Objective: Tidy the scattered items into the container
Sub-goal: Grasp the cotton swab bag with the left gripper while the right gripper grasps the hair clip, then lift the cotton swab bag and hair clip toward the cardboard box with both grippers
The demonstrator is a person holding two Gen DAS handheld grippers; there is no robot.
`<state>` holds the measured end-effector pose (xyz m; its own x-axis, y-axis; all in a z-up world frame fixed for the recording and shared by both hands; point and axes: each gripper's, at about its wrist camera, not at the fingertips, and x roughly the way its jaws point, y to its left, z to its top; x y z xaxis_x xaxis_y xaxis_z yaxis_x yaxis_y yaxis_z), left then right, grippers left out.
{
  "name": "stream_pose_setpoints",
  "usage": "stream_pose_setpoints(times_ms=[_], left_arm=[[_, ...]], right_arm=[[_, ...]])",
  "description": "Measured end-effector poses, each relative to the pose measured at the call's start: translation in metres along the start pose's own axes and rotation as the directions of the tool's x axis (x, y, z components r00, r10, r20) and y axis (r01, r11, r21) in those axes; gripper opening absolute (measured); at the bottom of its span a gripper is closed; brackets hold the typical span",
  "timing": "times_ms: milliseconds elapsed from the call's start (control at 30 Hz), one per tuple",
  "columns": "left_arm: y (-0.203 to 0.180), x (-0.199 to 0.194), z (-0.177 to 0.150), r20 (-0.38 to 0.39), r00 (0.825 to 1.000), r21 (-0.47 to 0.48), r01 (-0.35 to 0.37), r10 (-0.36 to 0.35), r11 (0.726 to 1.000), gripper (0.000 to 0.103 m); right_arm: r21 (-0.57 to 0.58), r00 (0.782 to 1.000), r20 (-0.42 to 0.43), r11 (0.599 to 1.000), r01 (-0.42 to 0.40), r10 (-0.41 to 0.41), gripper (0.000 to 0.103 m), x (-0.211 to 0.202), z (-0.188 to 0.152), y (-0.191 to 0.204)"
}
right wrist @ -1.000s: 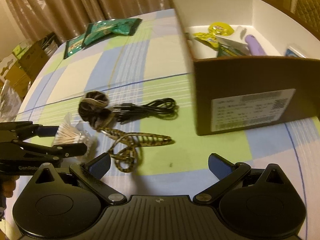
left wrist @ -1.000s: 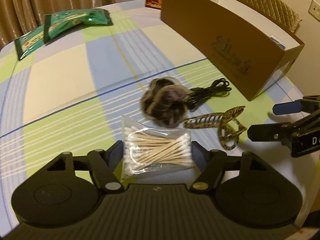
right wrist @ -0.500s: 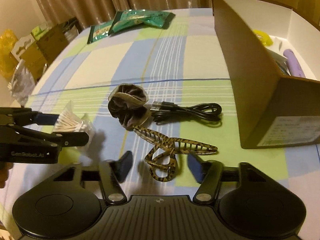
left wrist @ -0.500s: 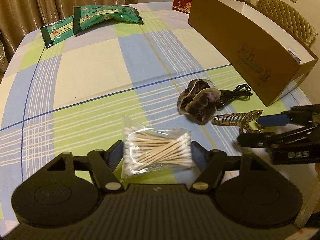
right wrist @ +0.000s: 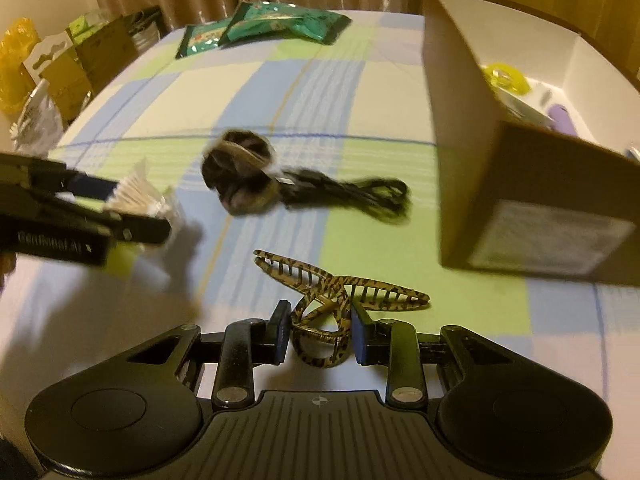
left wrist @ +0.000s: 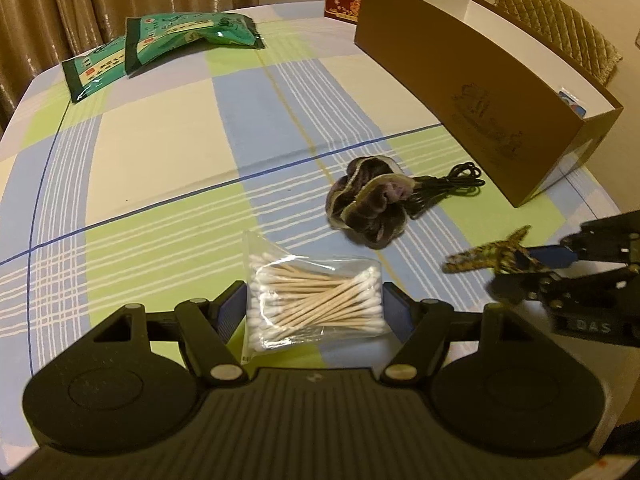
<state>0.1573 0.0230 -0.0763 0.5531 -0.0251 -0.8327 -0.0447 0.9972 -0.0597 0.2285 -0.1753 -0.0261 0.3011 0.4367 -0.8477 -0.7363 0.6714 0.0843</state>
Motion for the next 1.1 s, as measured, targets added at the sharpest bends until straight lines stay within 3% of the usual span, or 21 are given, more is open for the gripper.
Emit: stream_pose_setpoints(times_ms=[133,200,233,333,467,500,533,567,1100], left_arm=[[-0.007,-0.001,-0.001,-0.004,1.0,0.015,0.011,-0.011,1.0,0.069],[-0.011,-0.001,-0.001,-0.008,1.0,0.022,0.017,-0.017,1.0,0.069],[-0.013,-0.001,-0.002,-0.009,1.0,0.026,0.02,-0.019,0.999,0.069],[-0.017,-0.002,-0.002,-0.008,1.0,0.037,0.026,-0.026,0.999,0.069],[-0.022,-0.005,-0.003,-0.005,1.0,0.049,0.025,-0.025,0.998,0.069],[-0.023,-0.005,-0.003,-0.004,1.0,0.052,0.023,-0.023,0.998,0.069],[-0.023,-0.006,-0.003,-0.003,1.0,0.053,0.022,-0.022,0.998,0.069],[-0.024,-0.007,-0.003,-0.001,1.0,0.054,0.021,-0.021,0.998,0.069],[-0.042,-0.023,-0.001,0.036,0.998,0.066,0.043,-0.045,0.997,0.069]], right_arm=[[0.029,0.999,-0.013,0.999,0.031,-0.03,0.028,-0.011,-0.011,-0.013],[0.055,1.0,-0.013,0.998,0.029,-0.028,0.04,-0.016,-0.015,-0.018],[0.063,0.999,-0.008,0.997,0.033,-0.033,0.051,-0.017,-0.017,-0.02],[0.099,0.999,0.02,0.995,0.025,-0.027,0.056,-0.021,-0.019,-0.021],[0.103,0.998,0.039,0.994,0.037,-0.042,0.052,-0.014,-0.019,-0.016],[0.1,0.998,0.039,0.994,0.045,-0.049,0.046,-0.012,-0.019,-0.015],[0.096,0.998,0.043,0.994,0.051,-0.056,0.03,-0.01,-0.019,-0.014],[0.083,0.996,0.052,0.995,0.063,-0.067,0.028,-0.011,-0.019,-0.012],[0.073,0.991,0.099,0.994,0.082,-0.089,0.027,-0.054,-0.029,-0.026]])
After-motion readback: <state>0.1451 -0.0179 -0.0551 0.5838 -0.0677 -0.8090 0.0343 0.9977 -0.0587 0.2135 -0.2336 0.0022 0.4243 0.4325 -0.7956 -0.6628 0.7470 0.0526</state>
